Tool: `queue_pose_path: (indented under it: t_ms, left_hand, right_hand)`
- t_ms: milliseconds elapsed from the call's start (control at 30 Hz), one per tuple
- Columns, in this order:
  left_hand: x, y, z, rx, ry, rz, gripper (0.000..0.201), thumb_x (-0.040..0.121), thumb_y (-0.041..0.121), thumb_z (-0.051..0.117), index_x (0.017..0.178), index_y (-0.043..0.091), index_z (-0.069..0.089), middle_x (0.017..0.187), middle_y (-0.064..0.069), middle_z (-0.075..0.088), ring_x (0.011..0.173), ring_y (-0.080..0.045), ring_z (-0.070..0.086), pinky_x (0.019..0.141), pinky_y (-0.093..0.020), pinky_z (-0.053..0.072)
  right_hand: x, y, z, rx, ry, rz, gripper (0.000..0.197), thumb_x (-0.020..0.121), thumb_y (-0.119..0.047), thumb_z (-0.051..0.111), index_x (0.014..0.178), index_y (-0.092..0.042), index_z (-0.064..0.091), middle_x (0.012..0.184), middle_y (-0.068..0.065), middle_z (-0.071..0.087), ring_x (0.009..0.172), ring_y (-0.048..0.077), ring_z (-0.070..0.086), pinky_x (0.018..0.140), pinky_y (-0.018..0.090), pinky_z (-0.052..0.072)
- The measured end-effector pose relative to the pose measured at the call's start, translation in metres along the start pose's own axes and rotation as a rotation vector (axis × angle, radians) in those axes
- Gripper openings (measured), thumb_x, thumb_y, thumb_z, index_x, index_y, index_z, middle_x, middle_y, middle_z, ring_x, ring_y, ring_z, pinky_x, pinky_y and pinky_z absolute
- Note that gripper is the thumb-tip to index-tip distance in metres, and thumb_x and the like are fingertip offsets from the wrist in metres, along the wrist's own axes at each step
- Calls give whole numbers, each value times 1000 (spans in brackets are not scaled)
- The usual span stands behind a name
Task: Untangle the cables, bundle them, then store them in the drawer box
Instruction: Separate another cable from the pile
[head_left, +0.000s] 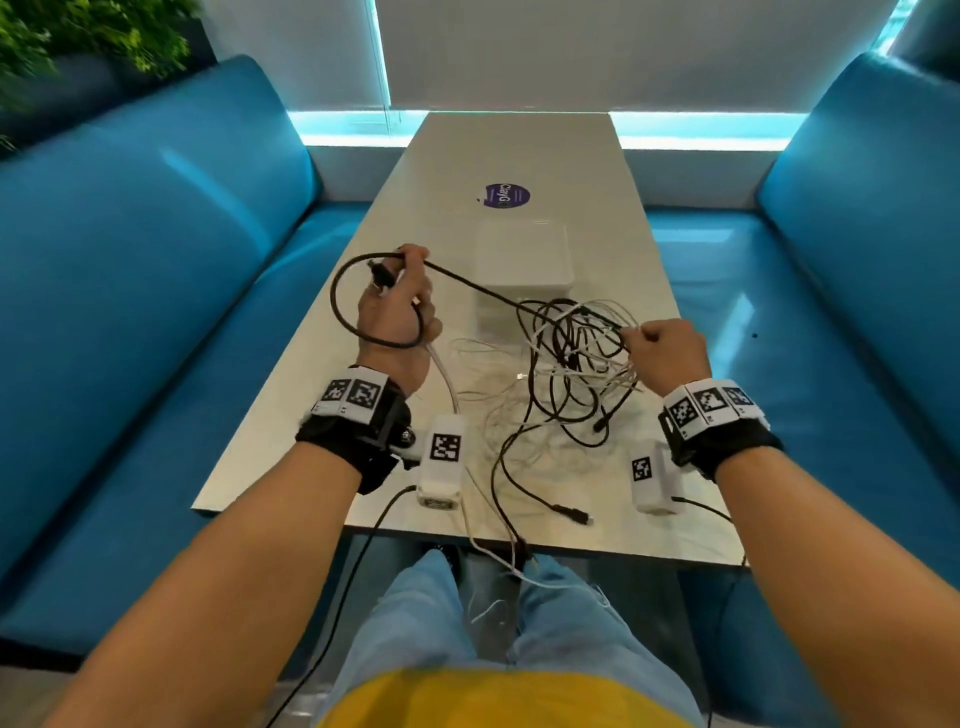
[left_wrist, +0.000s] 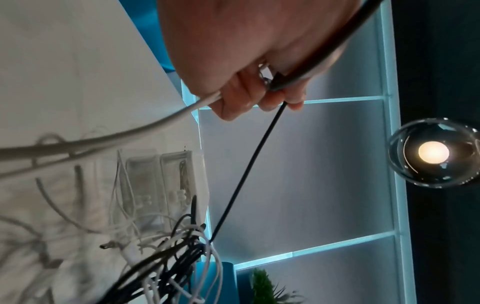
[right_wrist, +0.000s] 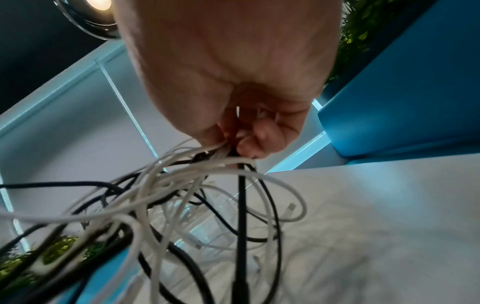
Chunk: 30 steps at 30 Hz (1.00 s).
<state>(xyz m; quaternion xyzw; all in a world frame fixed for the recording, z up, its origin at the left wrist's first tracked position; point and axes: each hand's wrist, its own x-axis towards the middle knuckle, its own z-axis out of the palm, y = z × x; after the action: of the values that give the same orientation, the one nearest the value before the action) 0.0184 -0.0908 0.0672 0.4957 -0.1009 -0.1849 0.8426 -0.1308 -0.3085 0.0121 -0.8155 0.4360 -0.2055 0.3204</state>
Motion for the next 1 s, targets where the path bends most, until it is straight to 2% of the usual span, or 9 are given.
queue_pose_path:
  t_ms: [100, 200, 333, 433, 500, 567, 767, 900, 1000]
  left_hand:
    - [-7, 1, 5, 77, -137, -5, 16, 99, 21, 50, 87, 22, 61, 56, 7, 38, 40, -3, 24, 37, -17, 20]
    - [-16, 1, 19, 148, -329, 11, 19, 100, 16, 47, 88, 21, 61, 56, 6, 35, 42, -4, 25, 38, -18, 19]
    - [-22, 3, 31, 148, -605, 18, 21, 96, 17, 47, 87, 22, 65, 59, -1, 29, 45, -7, 24, 41, -20, 22]
    - [-22, 2, 26, 181, -719, -4, 21, 92, 16, 52, 91, 26, 70, 58, -1, 27, 47, -9, 21, 43, -22, 20]
    - [-23, 1, 20, 280, -762, -5, 33, 86, 11, 61, 111, 30, 67, 58, 2, 32, 48, -10, 24, 44, -24, 22]
    - [-25, -4, 18, 463, -690, 4, 54, 78, 2, 65, 126, 27, 56, 58, 4, 39, 46, -8, 32, 45, -22, 28]
    - [-28, -46, 34, 870, -508, 88, 19, 87, 15, 67, 71, 24, 61, 59, 14, 56, 51, 4, 50, 58, -12, 39]
    - [-20, -53, 32, 950, -418, 111, 27, 85, 40, 62, 76, 15, 71, 74, -5, 71, 72, -20, 66, 72, -42, 52]
    - [-19, -47, 30, 842, -389, 62, 33, 92, 32, 56, 67, 11, 62, 59, -3, 58, 49, -6, 50, 50, -23, 42]
  right_hand:
    - [-3, -12, -2, -14, 0, -38, 21, 88, -30, 61, 97, -12, 69, 97, 14, 65, 94, 30, 60, 85, 33, 46]
    - [-20, -43, -1, -55, -97, -261, 49, 86, -28, 65, 133, -23, 52, 127, 9, 46, 112, 22, 51, 101, 30, 39]
    - [-41, -75, 12, -50, -261, -521, 39, 90, -32, 62, 129, -29, 55, 94, -5, 57, 81, 9, 52, 79, 24, 42]
    - [-39, -81, 16, 70, -314, -539, 10, 93, -31, 60, 98, -30, 68, 73, -9, 62, 65, 3, 54, 67, 25, 41]
    - [-36, -81, 13, 141, -284, -528, 15, 93, -29, 59, 82, -25, 68, 68, -7, 65, 62, 9, 57, 65, 31, 45]
    - [-34, -82, 8, 220, -235, -486, 17, 92, -29, 60, 88, -19, 73, 74, 1, 71, 69, 19, 65, 71, 39, 55]
    - [-47, -97, -11, 588, -187, -480, 10, 89, -12, 64, 83, -16, 71, 75, 0, 70, 68, 8, 66, 64, 19, 51]
    - [-49, -84, -6, 717, -145, -467, 15, 86, -7, 68, 88, -21, 69, 83, -3, 69, 76, 6, 65, 72, 19, 50]
    - [-44, -61, 7, 429, -201, -489, 28, 87, -24, 69, 112, -33, 60, 106, -12, 63, 99, -3, 55, 83, 11, 40]
